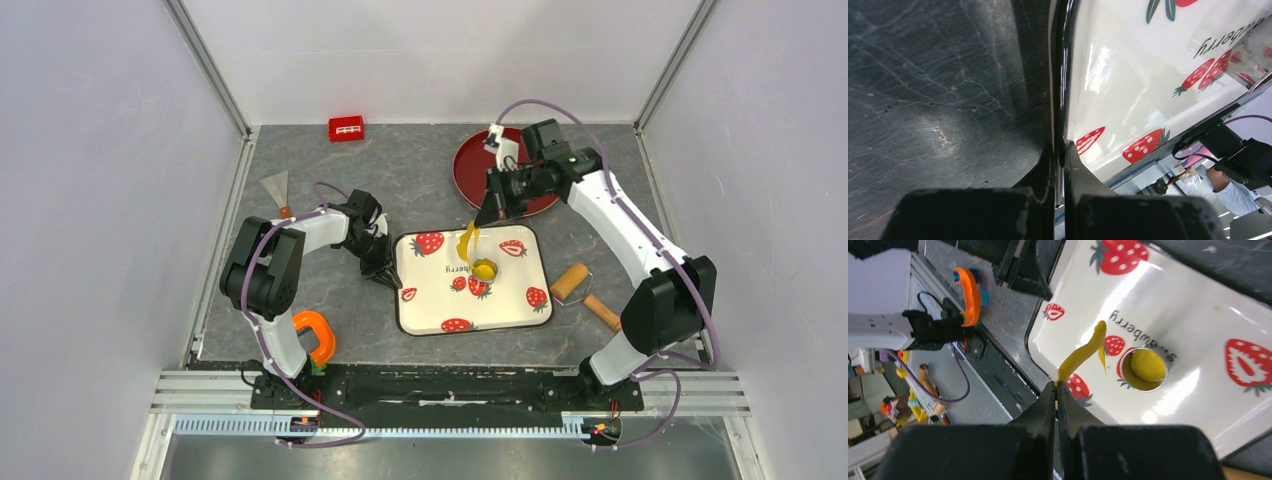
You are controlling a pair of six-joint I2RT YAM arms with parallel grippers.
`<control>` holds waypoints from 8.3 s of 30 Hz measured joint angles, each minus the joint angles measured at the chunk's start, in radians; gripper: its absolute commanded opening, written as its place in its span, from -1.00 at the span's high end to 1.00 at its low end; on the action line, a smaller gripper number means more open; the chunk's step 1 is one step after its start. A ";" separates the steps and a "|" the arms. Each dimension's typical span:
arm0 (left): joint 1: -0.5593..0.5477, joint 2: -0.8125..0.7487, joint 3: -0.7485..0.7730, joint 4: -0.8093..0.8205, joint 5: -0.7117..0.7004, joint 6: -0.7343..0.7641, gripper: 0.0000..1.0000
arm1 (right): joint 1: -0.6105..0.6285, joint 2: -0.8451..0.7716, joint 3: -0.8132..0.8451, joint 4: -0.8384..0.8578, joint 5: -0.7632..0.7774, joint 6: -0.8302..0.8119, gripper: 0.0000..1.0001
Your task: Roll out the dumpling wrappers from the dough
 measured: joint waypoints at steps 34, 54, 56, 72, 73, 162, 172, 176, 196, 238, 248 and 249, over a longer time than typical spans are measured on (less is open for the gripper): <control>-0.003 0.000 0.000 0.001 -0.001 0.001 0.96 | -0.226 0.113 -0.427 0.258 0.433 -0.107 0.08; -0.019 0.001 0.013 -0.011 -0.023 0.013 0.96 | -0.226 0.028 -0.290 0.258 0.490 -0.106 -0.78; -0.026 0.001 0.021 -0.021 -0.039 0.018 0.96 | -0.226 0.035 -0.277 0.254 0.484 -0.106 -0.78; -0.034 0.018 0.092 -0.100 -0.127 0.103 0.96 | -0.177 0.420 0.118 0.232 0.397 -0.074 -0.81; -0.035 0.018 0.092 -0.100 -0.127 0.103 0.96 | -0.172 0.454 0.148 0.226 0.391 -0.071 -0.82; -0.077 -0.018 -0.010 0.020 -0.030 -0.002 0.96 | -0.042 0.080 -0.402 0.086 0.259 -0.167 0.92; -0.077 -0.018 -0.010 0.020 -0.029 -0.002 0.96 | -0.046 0.064 -0.344 0.073 0.262 -0.167 1.00; -0.077 -0.018 -0.011 0.021 -0.030 -0.002 0.96 | -0.089 0.064 -0.336 0.075 0.262 -0.167 1.00; -0.077 -0.019 -0.011 0.021 -0.030 -0.002 0.96 | -0.569 0.175 -0.186 0.124 0.324 -0.113 0.76; -0.005 -0.513 -0.085 0.121 -0.460 -0.042 -0.37 | -0.290 0.150 -0.139 0.120 0.280 -0.119 -0.96; 0.207 -0.475 -0.064 -0.003 -0.581 -0.041 -0.36 | -0.231 0.106 -0.217 0.154 0.271 -0.108 -0.96; 0.227 -0.453 -0.051 -0.018 -0.590 -0.040 -0.35 | -0.224 0.103 -0.227 0.156 0.268 -0.106 -0.96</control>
